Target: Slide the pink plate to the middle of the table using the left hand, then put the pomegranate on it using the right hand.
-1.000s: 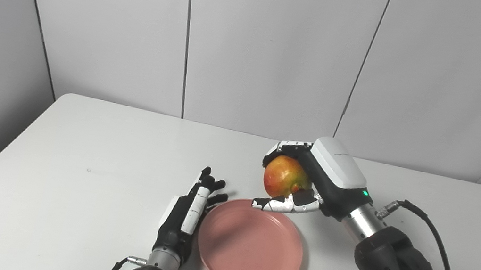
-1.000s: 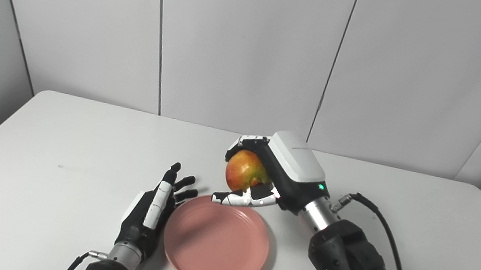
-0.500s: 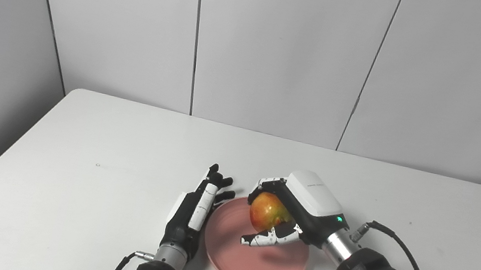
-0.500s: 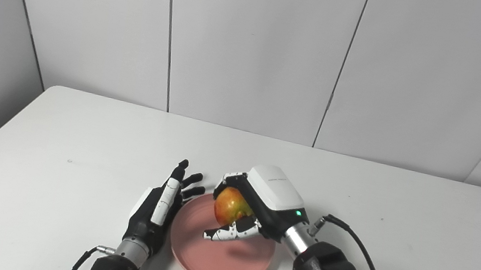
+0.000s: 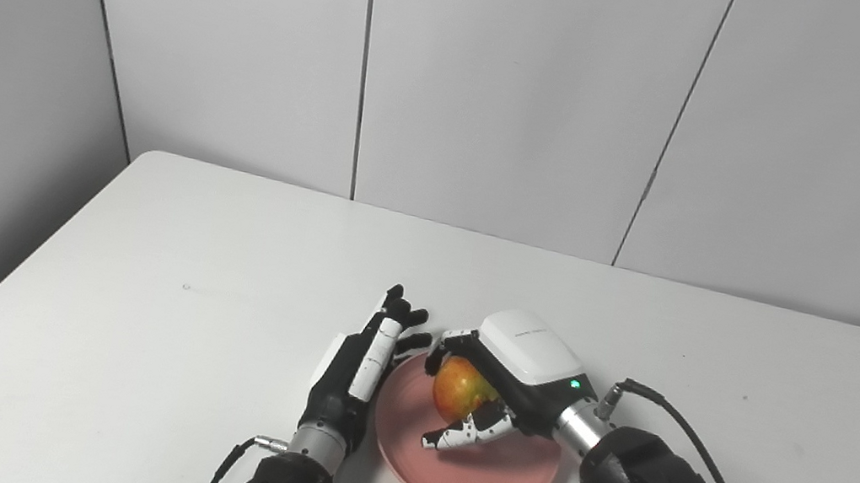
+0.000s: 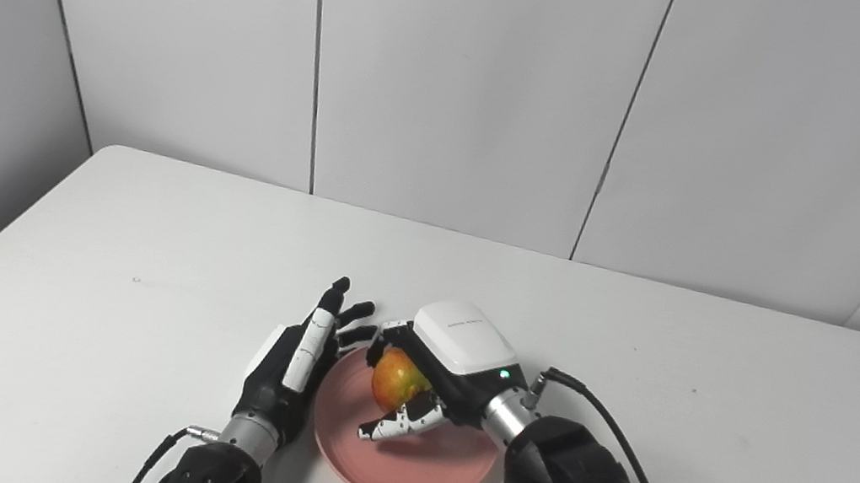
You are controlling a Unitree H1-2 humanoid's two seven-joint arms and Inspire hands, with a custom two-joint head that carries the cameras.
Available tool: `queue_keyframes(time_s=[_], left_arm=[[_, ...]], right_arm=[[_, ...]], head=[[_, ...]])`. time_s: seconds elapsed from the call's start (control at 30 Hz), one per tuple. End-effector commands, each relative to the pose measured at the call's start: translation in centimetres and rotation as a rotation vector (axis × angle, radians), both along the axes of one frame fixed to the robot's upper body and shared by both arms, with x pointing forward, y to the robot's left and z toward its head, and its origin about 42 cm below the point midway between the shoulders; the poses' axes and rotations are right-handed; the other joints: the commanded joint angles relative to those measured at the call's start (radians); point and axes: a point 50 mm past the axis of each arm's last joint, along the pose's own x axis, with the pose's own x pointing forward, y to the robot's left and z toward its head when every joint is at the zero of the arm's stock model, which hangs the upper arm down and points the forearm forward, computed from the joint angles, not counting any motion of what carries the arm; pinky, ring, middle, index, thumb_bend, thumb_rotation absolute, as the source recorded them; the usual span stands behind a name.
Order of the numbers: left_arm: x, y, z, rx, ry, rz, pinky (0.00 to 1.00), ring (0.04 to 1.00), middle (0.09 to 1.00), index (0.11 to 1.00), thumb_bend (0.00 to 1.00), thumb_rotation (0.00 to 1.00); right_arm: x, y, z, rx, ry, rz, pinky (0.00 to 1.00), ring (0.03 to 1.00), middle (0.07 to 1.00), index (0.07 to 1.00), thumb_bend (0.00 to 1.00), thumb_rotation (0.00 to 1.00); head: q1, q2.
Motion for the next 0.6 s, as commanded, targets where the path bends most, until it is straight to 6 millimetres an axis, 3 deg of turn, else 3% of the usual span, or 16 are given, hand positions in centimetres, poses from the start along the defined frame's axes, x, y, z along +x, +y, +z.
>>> queue_keyframes(time_s=[0.0, 0.13, 0.4, 0.57], left_arm=[[1.08, -0.58, 1.75, -0.012, -0.072, -0.001, 0.80, 0.820, 0.881, 1.000, 0.95, 0.97], [1.13, -0.55, 1.75, -0.002, -0.071, -0.002, 0.79, 0.814, 0.884, 1.000, 0.96, 0.98], [1.23, -0.54, 1.83, -0.010, -0.070, -0.003, 0.79, 0.818, 0.883, 1.000, 0.98, 0.97], [1.25, -0.53, 1.82, -0.014, -0.067, 0.002, 0.79, 0.834, 0.882, 1.000, 0.98, 0.97]], right_arm=[[1.11, 0.69, 2.66, 0.009, -0.078, 0.031, 0.33, 0.393, 0.458, 0.560, 0.49, 0.26], [1.35, 0.62, 2.71, 0.004, -0.081, 0.036, 0.35, 0.422, 0.480, 0.572, 0.49, 0.28], [1.54, 0.22, 2.66, -0.016, -0.116, 0.031, 0.29, 0.362, 0.430, 0.533, 0.51, 0.29], [1.50, -0.14, 2.39, -0.009, -0.159, 0.028, 0.34, 0.409, 0.472, 0.502, 0.58, 0.40]], head=[[0.001, 0.000], [-0.007, 0.004], [-0.006, 0.004], [-0.006, 0.004]])
